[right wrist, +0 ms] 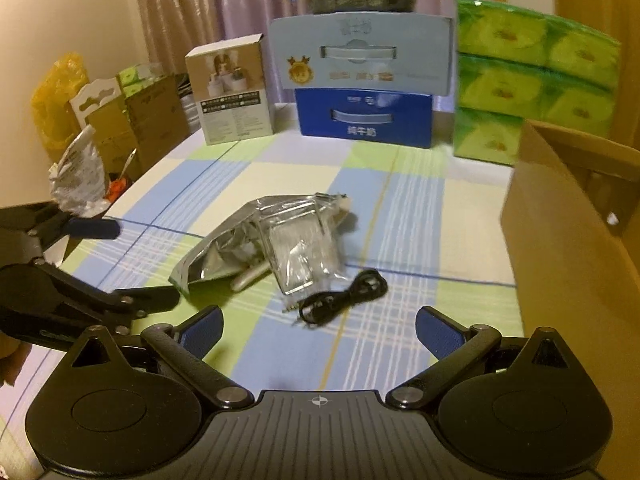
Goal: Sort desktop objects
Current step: 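Grasp the silver foil bag with the left tool while the right tool grasps the clear plastic box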
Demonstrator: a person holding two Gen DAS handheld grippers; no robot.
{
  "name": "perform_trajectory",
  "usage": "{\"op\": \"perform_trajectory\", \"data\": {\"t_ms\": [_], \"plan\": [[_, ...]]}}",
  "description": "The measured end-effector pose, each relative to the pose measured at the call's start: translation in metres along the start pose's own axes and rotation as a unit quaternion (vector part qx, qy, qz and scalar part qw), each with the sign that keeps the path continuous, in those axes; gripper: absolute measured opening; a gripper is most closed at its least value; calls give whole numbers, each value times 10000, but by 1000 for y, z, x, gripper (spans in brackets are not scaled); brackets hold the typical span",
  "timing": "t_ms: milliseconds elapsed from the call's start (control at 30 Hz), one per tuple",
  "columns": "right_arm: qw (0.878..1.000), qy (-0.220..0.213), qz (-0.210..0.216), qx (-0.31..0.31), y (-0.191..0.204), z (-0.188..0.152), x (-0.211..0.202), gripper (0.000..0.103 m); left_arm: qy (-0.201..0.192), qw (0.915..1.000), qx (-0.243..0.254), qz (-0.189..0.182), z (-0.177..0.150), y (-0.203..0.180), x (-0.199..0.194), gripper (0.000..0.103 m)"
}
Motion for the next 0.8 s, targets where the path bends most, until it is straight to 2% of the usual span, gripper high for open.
{"op": "perform_trajectory", "data": {"t_ms": [133, 200, 533, 733, 800], "plan": [[10000, 66, 57, 15, -4, 11, 17, 93, 43, 9998, 131, -119, 8, 3, 21, 88], [10000, 27, -44, -38, -7, 18, 24, 92, 56, 9998, 189, -98, 10, 6, 31, 81], [9982, 281, 149, -515, -9, 26, 69, 90, 140, 9988, 361, -296, 20, 13, 58, 80], [9967, 215, 229, -751, -6, 31, 87, 88, 337, 9985, 136, -398, 26, 21, 71, 68], [9962, 203, 243, -815, -5, 32, 92, 83, 434, 9980, 62, -457, 25, 25, 76, 61]]}}
Point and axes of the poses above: each gripper's, at about its wrist camera, not at the fingertips, and x roughly the way its jaws point, y to its left, z to its top, the point moved 4 cm from there along x, roughly the way its jaws point, and after that the axes turned 5 degrees about y, right-handed, at the moved point
